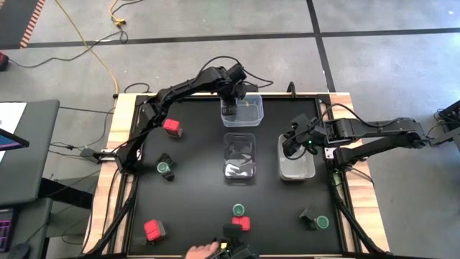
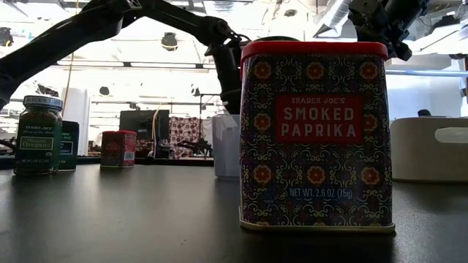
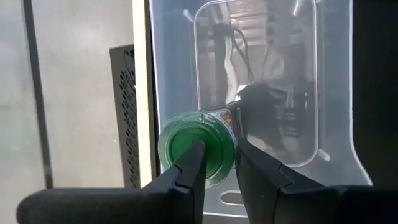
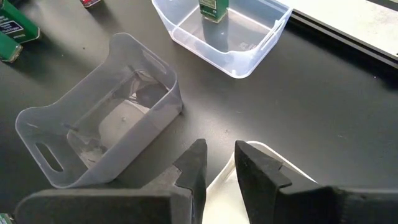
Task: Sort spices by type
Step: Put the green seasoning bottle into the transparent bin
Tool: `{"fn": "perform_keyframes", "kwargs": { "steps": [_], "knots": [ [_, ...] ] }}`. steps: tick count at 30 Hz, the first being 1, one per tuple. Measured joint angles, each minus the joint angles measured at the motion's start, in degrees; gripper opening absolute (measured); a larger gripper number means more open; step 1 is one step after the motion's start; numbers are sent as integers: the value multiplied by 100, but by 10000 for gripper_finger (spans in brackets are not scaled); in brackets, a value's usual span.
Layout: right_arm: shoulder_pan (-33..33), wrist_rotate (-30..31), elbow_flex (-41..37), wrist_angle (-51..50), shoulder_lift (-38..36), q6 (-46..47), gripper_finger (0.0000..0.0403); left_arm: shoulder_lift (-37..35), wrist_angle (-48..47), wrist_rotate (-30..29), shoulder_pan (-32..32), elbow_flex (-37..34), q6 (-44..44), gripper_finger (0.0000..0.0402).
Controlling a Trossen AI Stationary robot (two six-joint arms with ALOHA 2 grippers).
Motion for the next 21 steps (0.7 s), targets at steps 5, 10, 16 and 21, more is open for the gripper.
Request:
{"fn": "perform_keyframes", "kwargs": {
  "steps": [5,10,16,21],
  "knots": [
    [-1,0,0,-2,0,0,111,0,200,-2,-2,-4,354,75],
    [-2,0,0,-2,0,0,111,0,272,-4,-2,-4,380,75],
    [-2,0,-2,-4,0,0,111,0,157,-26,6,-4,383,75],
    [-1,0,0,-4,0,0,111,0,-31,-218,11,-4,606,75]
  ]
}}
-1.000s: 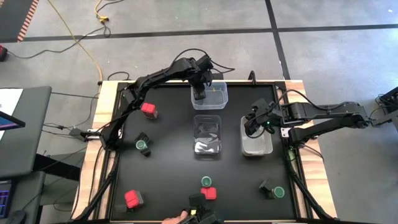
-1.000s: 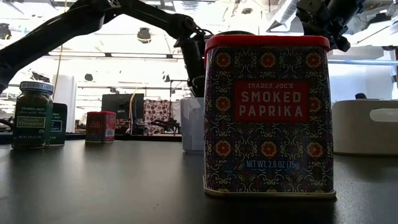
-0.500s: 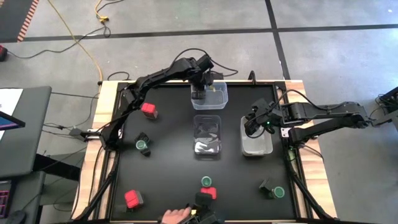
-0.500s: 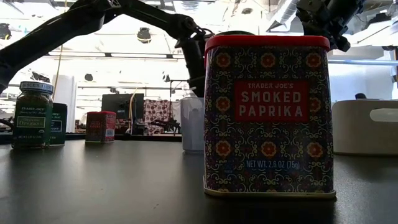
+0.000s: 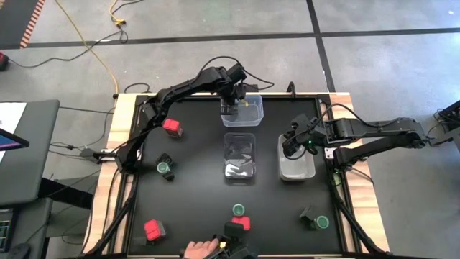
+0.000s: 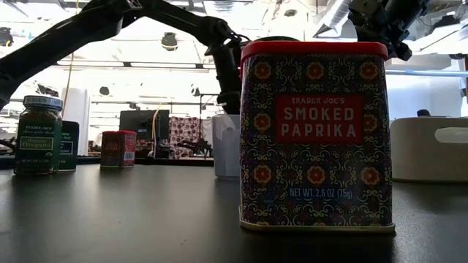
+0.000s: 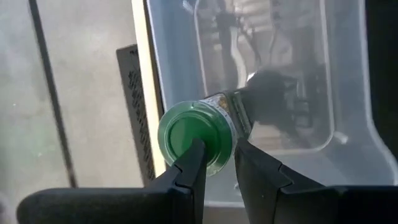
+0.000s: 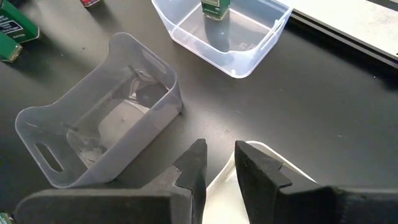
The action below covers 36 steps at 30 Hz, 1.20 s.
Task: Sort spices by type
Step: Put the green seasoning bottle into the transparent bin
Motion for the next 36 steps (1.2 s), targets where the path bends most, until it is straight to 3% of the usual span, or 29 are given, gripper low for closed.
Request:
{"fn": "perform_keyframes", "kwargs": {
  "steps": [23,36],
  "knots": [
    [-1,0,-2,0,2,0,111,-14,-94,-219,-4,0,-552,75],
    [0,-1,-2,2,2,0,111,-623,-785,636,-17,8,-1709,75]
  ]
}}
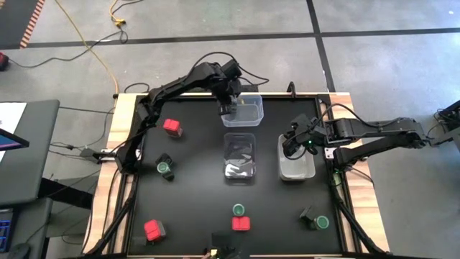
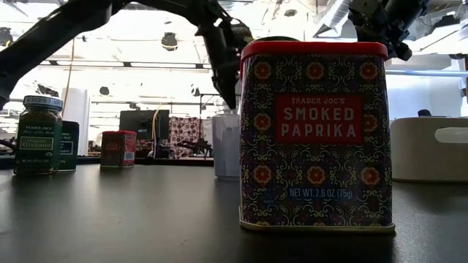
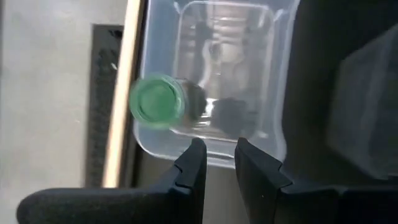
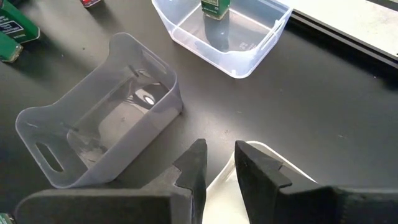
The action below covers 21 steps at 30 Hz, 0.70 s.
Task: Sort spices by type
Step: Put the green seasoning bottle into the transparent bin
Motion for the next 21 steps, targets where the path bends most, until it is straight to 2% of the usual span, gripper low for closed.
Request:
{"fn": "perform_keyframes", "kwargs": {
  "steps": [7,12,16,21],
  "knots": [
    [-1,1,-1,7,0,2,111,-457,-496,908,-158,1,-913,75],
    [1,1,-1,7,0,2,111,-841,-391,978,-538,-183,-1317,75],
    [-1,1,-1,7,0,2,111,-1305,174,964,-936,-839,-1683,75],
    [-2,1,-1,7,-1,2,111,-2037,1130,732,-1422,-2103,-2280,75]
  ]
}}
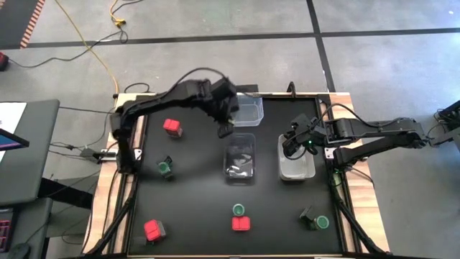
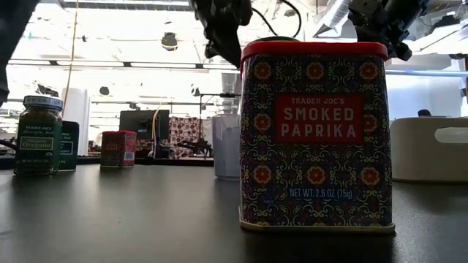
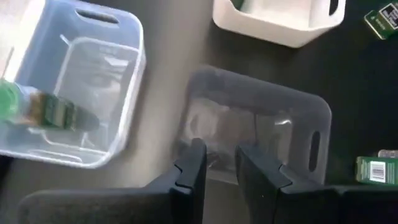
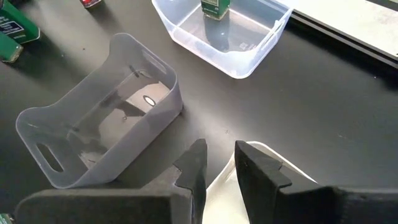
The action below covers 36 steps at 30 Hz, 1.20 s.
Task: Sort spices by type
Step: Put the green seasoning bottle into the transparent bin
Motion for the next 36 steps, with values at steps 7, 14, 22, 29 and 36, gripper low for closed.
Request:
{"fn": "perform_keyframes", "kwargs": {
  "steps": [7,14,22,29,36],
  "knots": [
    [0,0,0,-2,1,0,111,-552,827,-337,-576,-1166,-946,75],
    [-13,0,0,2,1,-45,111,-537,873,-364,-882,-1390,-1485,75],
    [-11,2,0,-7,1,-48,111,-533,892,-407,-901,-1457,-1538,75],
    [-11,1,0,-7,1,-48,111,-533,890,-405,-901,-1457,-1561,75],
    [-7,2,0,-7,1,-48,111,-531,892,-405,-886,-1457,-1660,75]
  ]
}}
